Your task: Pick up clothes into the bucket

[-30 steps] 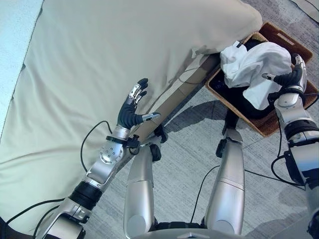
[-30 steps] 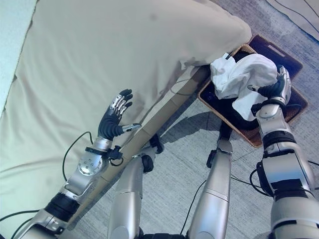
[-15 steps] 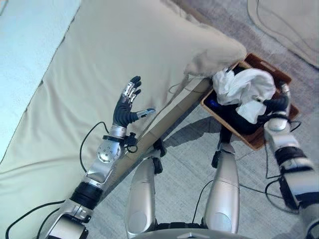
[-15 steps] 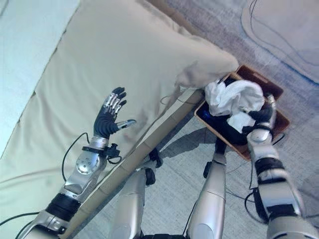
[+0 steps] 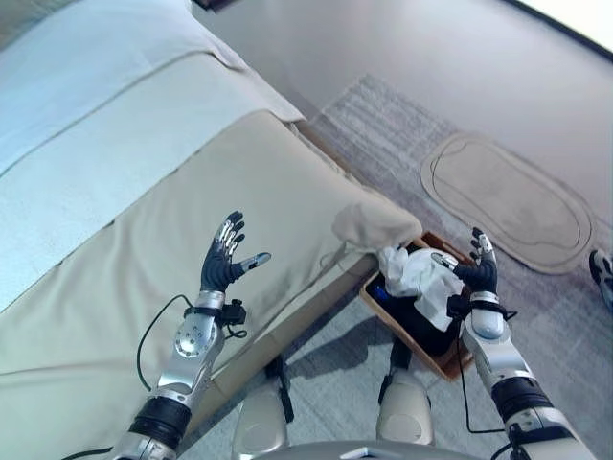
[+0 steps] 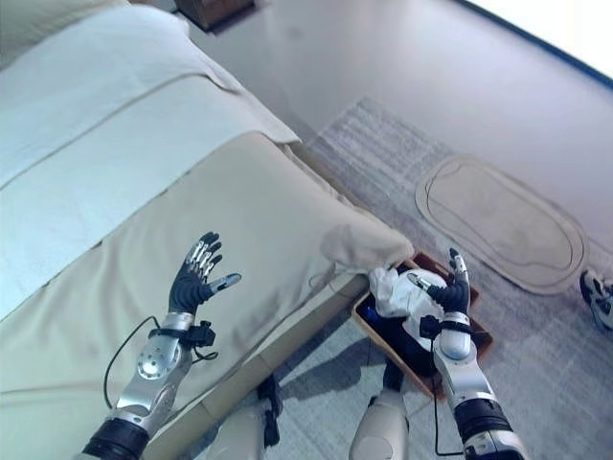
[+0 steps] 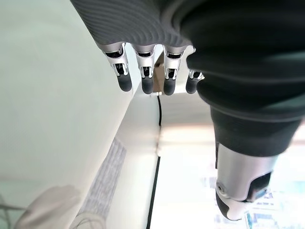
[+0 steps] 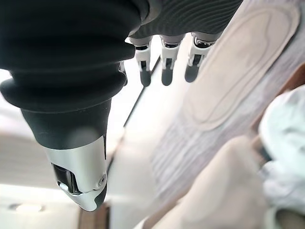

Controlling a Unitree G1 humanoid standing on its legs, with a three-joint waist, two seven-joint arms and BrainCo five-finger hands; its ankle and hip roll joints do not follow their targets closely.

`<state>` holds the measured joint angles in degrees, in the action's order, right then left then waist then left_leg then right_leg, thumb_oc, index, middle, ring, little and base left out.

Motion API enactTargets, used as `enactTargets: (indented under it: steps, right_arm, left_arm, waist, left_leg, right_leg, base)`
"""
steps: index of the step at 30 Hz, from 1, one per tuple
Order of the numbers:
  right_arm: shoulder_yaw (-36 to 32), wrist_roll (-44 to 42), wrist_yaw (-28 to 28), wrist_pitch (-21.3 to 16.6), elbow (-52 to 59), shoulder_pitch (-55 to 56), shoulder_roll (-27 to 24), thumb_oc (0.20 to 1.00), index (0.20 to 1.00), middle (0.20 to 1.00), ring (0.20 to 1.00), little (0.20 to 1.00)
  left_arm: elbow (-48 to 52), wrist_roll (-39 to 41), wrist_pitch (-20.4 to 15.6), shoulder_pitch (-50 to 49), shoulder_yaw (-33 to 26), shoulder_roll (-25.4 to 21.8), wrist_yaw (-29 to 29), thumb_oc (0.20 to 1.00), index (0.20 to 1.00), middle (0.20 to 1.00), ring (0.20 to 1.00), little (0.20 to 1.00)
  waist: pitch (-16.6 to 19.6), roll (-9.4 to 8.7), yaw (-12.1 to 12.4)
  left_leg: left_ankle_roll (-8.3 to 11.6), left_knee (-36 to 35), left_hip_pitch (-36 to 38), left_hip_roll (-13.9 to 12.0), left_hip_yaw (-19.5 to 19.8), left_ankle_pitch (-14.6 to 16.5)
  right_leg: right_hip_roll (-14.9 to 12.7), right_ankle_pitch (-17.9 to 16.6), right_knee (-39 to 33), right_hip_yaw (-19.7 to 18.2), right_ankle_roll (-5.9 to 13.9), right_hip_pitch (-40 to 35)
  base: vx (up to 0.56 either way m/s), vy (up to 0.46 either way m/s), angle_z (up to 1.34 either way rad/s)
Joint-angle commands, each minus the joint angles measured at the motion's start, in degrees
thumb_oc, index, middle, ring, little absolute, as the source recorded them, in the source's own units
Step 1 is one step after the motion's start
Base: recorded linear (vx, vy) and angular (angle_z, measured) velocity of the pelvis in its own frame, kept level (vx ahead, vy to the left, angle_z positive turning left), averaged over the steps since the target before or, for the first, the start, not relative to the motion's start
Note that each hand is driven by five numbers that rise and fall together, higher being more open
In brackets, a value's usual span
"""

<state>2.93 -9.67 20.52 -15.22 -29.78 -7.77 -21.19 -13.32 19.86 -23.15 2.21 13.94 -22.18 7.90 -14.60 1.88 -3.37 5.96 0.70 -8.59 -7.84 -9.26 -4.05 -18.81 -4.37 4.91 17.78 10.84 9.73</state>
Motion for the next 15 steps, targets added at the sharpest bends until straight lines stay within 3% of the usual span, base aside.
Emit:
enactTargets:
  steps: [1, 15]
  right_arm:
    - [-1.91, -0.74, -2.11, -3.98, 4.0, -0.37, -0.4, 1.0, 1.0, 1.0, 1.0, 1.0]
    - [6.01, -8.55, -10.43, -4.12, 6.06, 8.6, 7.53, 1.0, 1.0, 1.0, 1.0, 1.0]
  left_arm:
    - [1.49, -1.43, -1.58, 2.02, -3.6, 0.27, -0.28, 1.0, 1.0, 1.0, 1.0, 1.0]
    - [0.98, -2.04, 0.13, -5.4, -4.36, 3.49, -2.85, 1.0, 1.0, 1.0, 1.0, 1.0]
  waist:
    - [0.76, -1.1, 1.11]
    - [7.74, -3.13, 3.14]
  left_leg:
    - [0.52, -1.44, 2.2, -0.92, 3.48, 0.97]
    - [1.92, -5.63, 9.85, -3.23, 3.44, 0.15]
  right_leg:
    - [1.16, -1.76, -0.79, 0.79, 0.62, -0.99]
    - [4.65, -1.02, -5.87, 3.9, 0.41, -10.53]
  base:
    - [0.09, -0.01, 0.1]
    - [0.04, -0.003, 0.08]
